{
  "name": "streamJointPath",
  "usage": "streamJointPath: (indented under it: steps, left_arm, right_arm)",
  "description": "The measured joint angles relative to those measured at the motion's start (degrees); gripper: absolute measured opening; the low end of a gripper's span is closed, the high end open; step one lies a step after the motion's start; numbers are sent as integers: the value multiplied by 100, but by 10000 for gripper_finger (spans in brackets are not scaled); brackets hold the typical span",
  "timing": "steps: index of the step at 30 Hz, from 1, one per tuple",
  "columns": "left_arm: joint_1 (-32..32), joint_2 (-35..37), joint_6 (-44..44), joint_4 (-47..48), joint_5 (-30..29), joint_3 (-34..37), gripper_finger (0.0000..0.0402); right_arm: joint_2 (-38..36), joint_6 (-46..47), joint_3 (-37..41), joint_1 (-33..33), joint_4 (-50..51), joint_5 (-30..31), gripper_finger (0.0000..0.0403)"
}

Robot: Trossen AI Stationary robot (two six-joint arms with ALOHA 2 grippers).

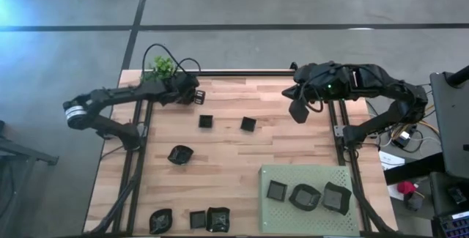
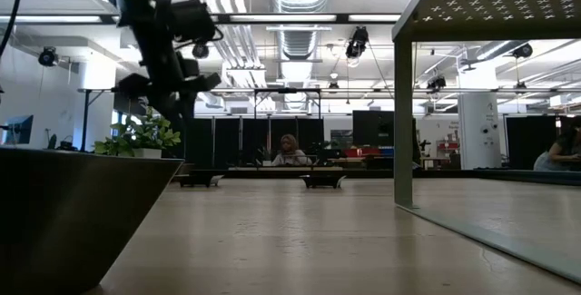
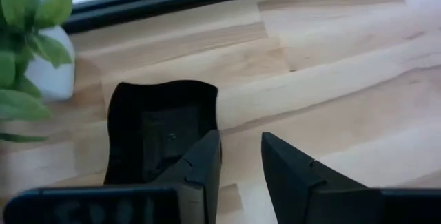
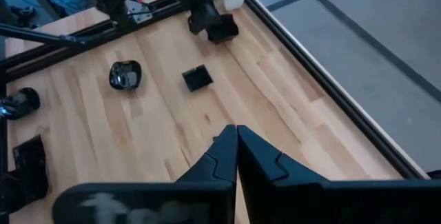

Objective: Pick & Place Mini shaped plates
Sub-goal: Stack the distorted square plate on the stacked distorted square plates on the shelf

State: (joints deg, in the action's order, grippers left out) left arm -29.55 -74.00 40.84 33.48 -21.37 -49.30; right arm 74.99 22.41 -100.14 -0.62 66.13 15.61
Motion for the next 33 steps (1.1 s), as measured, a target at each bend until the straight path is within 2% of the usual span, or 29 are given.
streamJointPath:
  steps: [19, 33]
  left_arm:
    - [-185, -44, 116, -1942, 127, 1390, 101]
    - [-183, -724, 101, -2003, 184, 1401, 101]
  right_arm:
    - [-25, -9, 2, -31, -42, -4, 8]
    - [-28, 7, 2, -57, -158, 5, 8]
